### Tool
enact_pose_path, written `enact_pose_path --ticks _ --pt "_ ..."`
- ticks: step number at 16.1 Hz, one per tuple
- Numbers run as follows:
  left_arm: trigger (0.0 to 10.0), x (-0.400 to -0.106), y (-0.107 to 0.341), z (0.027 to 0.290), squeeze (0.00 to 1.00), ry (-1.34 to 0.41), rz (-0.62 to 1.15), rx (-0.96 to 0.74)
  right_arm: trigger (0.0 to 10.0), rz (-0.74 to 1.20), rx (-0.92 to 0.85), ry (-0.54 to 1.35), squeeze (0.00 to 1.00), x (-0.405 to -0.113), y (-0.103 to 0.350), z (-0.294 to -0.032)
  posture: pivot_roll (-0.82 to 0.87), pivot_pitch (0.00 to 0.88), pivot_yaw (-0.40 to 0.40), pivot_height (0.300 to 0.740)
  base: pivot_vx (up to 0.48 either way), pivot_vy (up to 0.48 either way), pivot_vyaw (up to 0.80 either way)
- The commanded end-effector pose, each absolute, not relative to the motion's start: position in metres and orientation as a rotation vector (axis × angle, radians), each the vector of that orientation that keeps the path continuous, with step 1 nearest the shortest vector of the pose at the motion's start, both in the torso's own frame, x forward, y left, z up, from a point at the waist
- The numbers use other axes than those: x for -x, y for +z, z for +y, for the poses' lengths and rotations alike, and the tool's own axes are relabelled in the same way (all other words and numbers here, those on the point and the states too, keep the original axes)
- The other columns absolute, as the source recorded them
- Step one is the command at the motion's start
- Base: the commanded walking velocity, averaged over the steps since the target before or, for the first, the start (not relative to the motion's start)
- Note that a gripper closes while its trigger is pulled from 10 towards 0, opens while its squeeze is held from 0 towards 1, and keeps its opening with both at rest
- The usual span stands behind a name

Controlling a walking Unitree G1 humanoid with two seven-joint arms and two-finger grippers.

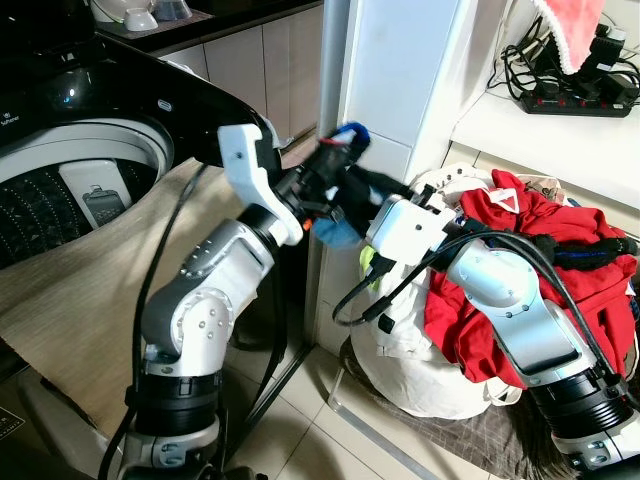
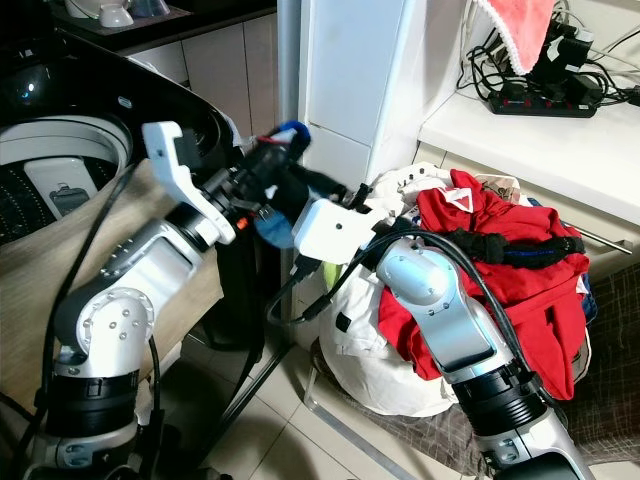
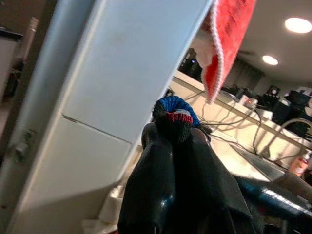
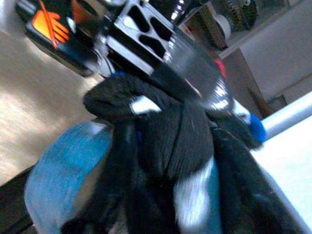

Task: Clothes washing

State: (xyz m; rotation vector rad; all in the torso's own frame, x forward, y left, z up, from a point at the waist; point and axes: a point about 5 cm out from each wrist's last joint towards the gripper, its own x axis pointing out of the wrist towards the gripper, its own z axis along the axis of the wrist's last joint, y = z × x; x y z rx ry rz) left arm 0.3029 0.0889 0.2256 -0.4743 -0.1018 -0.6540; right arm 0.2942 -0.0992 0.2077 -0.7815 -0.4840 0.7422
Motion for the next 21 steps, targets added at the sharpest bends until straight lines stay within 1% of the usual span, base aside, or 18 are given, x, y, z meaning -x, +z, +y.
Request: enact_pose_path --ticks 1,2,3,4,5,6,7,8,10,11,12,13,14,15,16,17,21 --pt "0.0 -0.309 0.232 0.097 0.00 -0.617 -0.122 0.452 10.0 -0.502 0.758 0.669 1.00 -0.297 0.221 -0.107 -0.12 0.000 -0.029 0.740 0.000 0.000 0.00" --pt "0.0 -0.312 0.236 0.103 0.00 -0.599 -0.140 0.430 10.0 -0.483 0.753 0.641 1.00 -0.298 0.222 -0.109 -0.11 0.000 -0.029 0.740 0.000 0.000 0.00" --pt "0.0 -0.316 0.240 0.110 0.00 -0.565 -0.164 0.404 10.0 -0.477 0.745 0.624 0.00 -0.299 0.223 -0.111 -0.11 0.000 -0.028 0.740 0.000 0.000 0.00" --pt "0.0 -0.324 0.248 0.124 0.00 -0.481 -0.206 0.373 10.0 -0.474 0.734 0.614 0.00 -0.299 0.224 -0.113 -0.12 0.000 -0.027 0.740 0.000 0.000 0.00" --pt "0.0 -0.337 0.262 0.159 0.00 -0.244 -0.279 0.201 10.0 -0.451 0.725 0.634 0.00 -0.297 0.223 -0.114 -0.12 0.000 -0.024 0.740 0.000 0.000 0.00" --pt "0.0 -0.344 0.275 0.188 0.00 -0.063 -0.326 0.006 10.0 -0.426 0.707 0.679 0.00 -0.293 0.220 -0.112 -0.12 0.000 -0.025 0.740 0.000 0.000 0.00" --pt "0.0 -0.352 0.283 0.208 0.00 0.016 -0.323 -0.157 10.0 -0.411 0.679 0.729 0.00 -0.289 0.219 -0.105 -0.11 0.000 -0.029 0.740 0.000 0.000 0.00" --pt "0.0 -0.360 0.287 0.224 0.00 0.067 -0.309 -0.251 10.0 -0.408 0.644 0.751 0.00 -0.286 0.220 -0.097 -0.11 0.000 -0.028 0.740 0.000 0.000 0.00" --pt "0.0 -0.366 0.289 0.241 0.00 0.125 -0.279 -0.334 10.0 -0.420 0.615 0.758 0.00 -0.285 0.223 -0.090 -0.12 0.000 -0.025 0.740 0.000 0.000 0.00" --pt "0.0 -0.369 0.292 0.258 0.00 0.215 -0.271 -0.432 10.0 -0.423 0.597 0.759 0.00 -0.284 0.226 -0.086 -0.11 0.000 -0.026 0.740 0.000 0.000 0.00" --pt "0.0 -0.373 0.291 0.269 0.00 0.258 -0.251 -0.487 10.0 -0.415 0.580 0.762 0.00 -0.284 0.227 -0.084 -0.11 0.000 -0.026 0.740 0.000 0.000 0.00" --pt "0.6 -0.375 0.284 0.274 0.00 0.268 -0.207 -0.515 10.0 -0.407 0.573 0.765 0.00 -0.283 0.227 -0.082 -0.11 0.000 -0.025 0.740 0.000 0.000 0.00" --pt "10.0 -0.380 0.268 0.280 0.00 0.229 -0.103 -0.526 10.0 -0.370 0.540 0.797 0.00 -0.281 0.226 -0.077 -0.11 0.000 -0.024 0.740 0.000 0.000 0.00" --pt "10.0 -0.383 0.247 0.286 0.00 0.183 0.014 -0.506 10.0 -0.302 0.475 0.874 0.00 -0.275 0.223 -0.069 -0.12 0.000 -0.024 0.740 0.000 0.000 0.00" --pt "10.0 -0.384 0.239 0.289 0.00 0.180 0.059 -0.503 10.0 -0.270 0.446 0.913 0.00 -0.271 0.222 -0.065 -0.12 0.000 -0.024 0.740 0.000 0.000 0.00" --pt "10.0 -0.384 0.233 0.295 1.00 0.183 0.090 -0.456 10.0 -0.238 0.403 0.955 0.00 -0.265 0.222 -0.061 -0.12 0.000 -0.021 0.740 0.000 0.000 0.00" --pt "10.0 -0.385 0.231 0.304 1.00 0.194 0.133 -0.451 10.0 -0.181 0.385 0.988 0.00 -0.259 0.219 -0.063 -0.13 0.000 -0.020 0.740 0.000 0.000 0.00"
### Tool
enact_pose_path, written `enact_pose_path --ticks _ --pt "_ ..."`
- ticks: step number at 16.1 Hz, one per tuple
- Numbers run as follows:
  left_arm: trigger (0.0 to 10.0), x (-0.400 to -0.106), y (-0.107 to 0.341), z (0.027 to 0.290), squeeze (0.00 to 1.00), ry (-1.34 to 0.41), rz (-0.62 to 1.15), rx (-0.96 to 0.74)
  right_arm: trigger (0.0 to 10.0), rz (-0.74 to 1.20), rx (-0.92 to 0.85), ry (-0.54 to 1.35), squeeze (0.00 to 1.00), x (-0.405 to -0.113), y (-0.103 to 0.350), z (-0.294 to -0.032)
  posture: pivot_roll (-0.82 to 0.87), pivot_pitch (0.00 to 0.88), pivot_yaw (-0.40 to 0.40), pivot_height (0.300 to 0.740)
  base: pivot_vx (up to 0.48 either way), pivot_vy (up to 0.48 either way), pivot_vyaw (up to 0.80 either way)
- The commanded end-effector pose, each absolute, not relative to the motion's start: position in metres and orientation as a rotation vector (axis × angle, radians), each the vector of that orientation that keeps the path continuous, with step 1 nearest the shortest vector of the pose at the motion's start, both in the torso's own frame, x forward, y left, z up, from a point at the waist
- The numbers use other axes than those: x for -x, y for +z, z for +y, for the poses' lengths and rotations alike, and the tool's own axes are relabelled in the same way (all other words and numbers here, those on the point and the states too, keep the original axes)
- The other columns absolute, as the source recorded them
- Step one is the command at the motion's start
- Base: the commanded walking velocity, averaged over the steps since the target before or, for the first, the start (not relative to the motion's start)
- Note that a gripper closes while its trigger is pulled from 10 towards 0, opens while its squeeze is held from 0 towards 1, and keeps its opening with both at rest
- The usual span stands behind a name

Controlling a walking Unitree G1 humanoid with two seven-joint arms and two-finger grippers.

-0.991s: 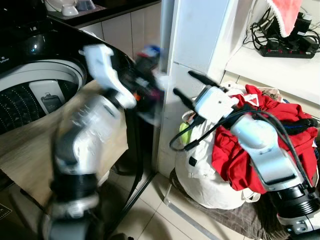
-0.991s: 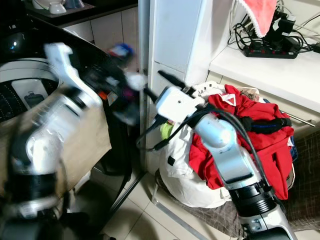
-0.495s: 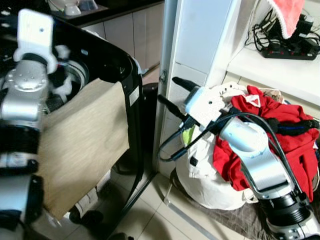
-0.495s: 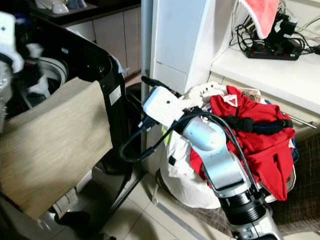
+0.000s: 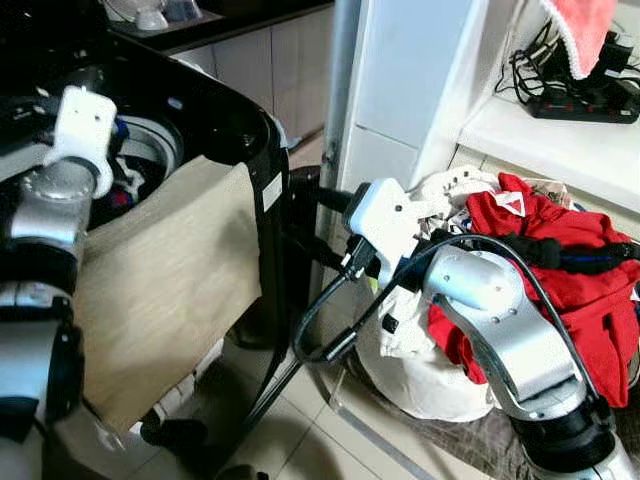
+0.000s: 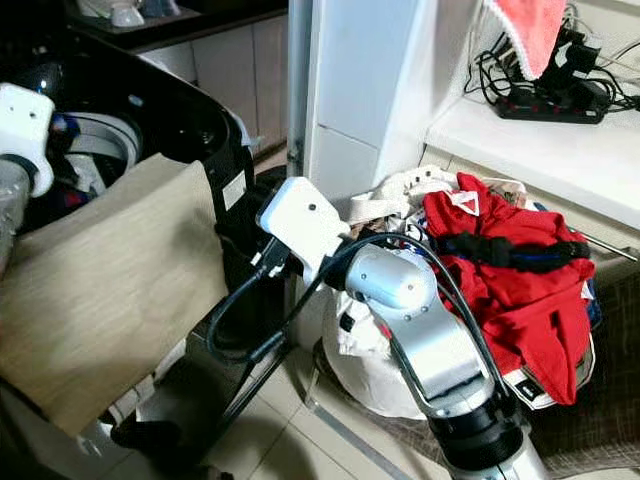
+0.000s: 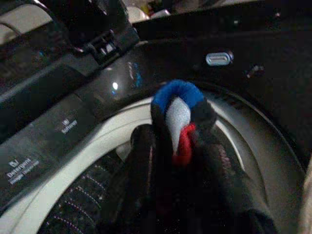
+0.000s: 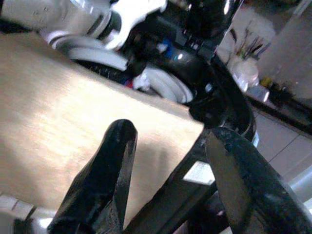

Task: Clothes washing

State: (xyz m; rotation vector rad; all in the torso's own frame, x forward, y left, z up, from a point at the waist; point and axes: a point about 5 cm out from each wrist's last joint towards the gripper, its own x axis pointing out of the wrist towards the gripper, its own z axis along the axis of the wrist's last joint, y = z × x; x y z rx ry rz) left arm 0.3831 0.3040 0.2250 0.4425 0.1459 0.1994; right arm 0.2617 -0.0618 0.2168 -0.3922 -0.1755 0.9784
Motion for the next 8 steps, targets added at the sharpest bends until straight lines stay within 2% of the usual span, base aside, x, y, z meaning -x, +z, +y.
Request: enact_pose_path --ticks 1,5,6,8 --pt "10.0 -0.385 0.230 0.304 1.00 0.195 0.139 -0.442 10.0 -0.155 0.387 0.988 0.00 -0.258 0.219 -0.065 -0.13 0.000 -0.020 0.740 0.000 0.000 0.00" --pt "10.0 -0.386 0.224 0.302 1.00 0.185 0.148 -0.422 10.0 -0.099 0.390 0.966 0.00 -0.260 0.215 -0.069 -0.13 0.000 -0.020 0.740 0.000 0.000 0.00" --pt "10.0 -0.386 0.224 0.302 1.00 0.184 0.144 -0.429 10.0 -0.088 0.404 0.918 0.00 -0.265 0.214 -0.072 -0.12 0.000 -0.020 0.740 0.000 0.000 0.00" --pt "10.0 -0.389 0.227 0.292 1.00 0.106 0.105 -0.405 10.0 -0.065 0.429 0.695 0.00 -0.284 0.212 -0.086 -0.12 0.000 -0.021 0.740 0.000 0.000 0.00"
